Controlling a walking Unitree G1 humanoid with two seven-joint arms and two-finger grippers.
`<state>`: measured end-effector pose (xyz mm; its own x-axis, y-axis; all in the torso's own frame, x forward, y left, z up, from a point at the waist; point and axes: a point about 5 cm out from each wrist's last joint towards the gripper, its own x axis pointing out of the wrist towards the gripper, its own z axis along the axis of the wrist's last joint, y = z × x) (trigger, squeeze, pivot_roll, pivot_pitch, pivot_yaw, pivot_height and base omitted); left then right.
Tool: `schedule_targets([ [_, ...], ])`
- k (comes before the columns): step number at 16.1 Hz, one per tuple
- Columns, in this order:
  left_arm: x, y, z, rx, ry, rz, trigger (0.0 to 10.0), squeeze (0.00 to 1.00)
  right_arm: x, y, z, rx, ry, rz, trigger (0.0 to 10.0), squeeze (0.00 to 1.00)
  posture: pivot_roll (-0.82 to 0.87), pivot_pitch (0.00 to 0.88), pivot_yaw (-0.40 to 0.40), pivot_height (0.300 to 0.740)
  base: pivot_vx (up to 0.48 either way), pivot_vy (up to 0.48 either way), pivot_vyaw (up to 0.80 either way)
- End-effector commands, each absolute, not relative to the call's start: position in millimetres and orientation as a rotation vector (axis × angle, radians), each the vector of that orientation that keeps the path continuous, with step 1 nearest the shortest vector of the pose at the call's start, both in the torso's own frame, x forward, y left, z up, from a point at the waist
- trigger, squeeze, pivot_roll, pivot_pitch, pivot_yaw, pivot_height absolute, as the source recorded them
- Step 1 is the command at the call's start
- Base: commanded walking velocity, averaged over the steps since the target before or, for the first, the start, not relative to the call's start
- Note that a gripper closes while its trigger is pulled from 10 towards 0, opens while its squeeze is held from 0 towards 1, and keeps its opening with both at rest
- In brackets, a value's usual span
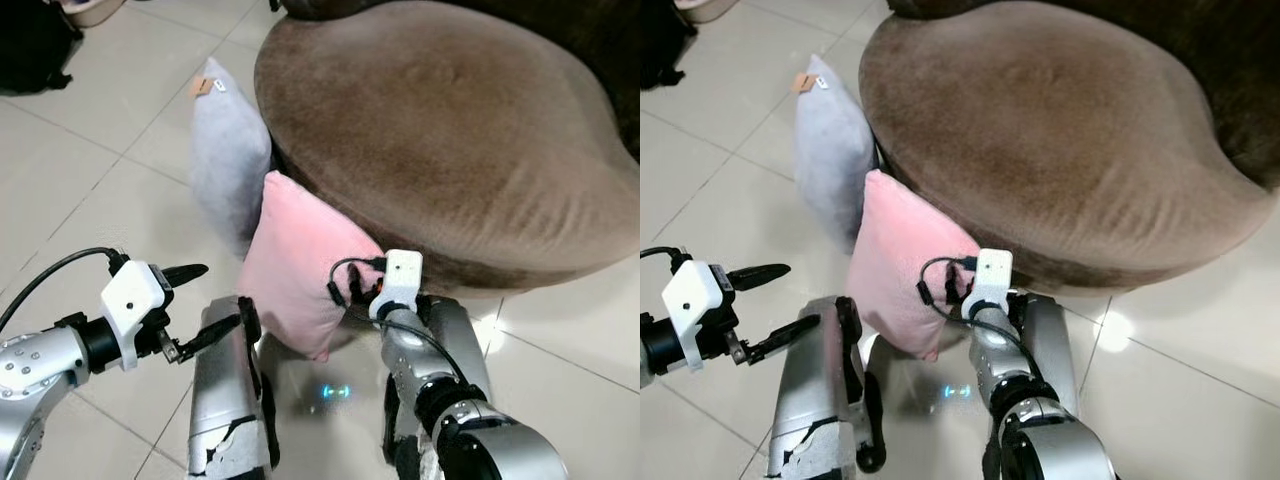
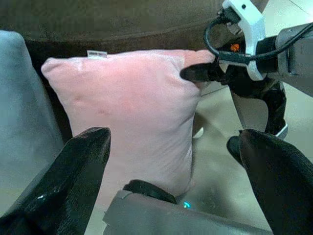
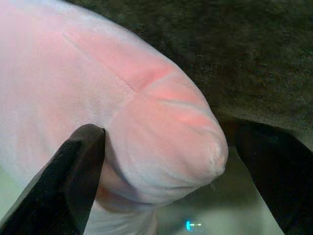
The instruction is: Move the pillow to the sofa from floor
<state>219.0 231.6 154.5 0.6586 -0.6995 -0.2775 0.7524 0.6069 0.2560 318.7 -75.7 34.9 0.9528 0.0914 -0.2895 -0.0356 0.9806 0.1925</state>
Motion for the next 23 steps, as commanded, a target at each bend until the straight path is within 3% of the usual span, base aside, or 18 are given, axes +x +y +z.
schedule_targets([
  [1,215,235,158,0.372,0.163,-0.850,10.0,0.00,314,-55,35,0.260,0.318,0.102,10.0,0.00,0.38,0.377,0.070,0.475,0.000,0.000,0.00],
  [2,217,235,158,0.371,0.162,-0.855,10.0,0.00,315,-50,39,0.280,0.289,0.133,6.8,0.00,0.38,0.374,0.070,0.475,0.000,0.000,0.00],
  [3,218,234,158,0.371,0.162,-0.857,10.0,0.00,314,-48,40,0.286,0.278,0.149,0.0,0.00,0.38,0.370,0.071,0.475,0.000,0.000,0.00],
  [23,221,228,156,0.375,0.154,-0.875,10.0,0.00,312,-43,40,0.311,0.261,0.215,0.0,0.00,0.37,0.351,0.078,0.475,0.000,0.000,0.00],
])
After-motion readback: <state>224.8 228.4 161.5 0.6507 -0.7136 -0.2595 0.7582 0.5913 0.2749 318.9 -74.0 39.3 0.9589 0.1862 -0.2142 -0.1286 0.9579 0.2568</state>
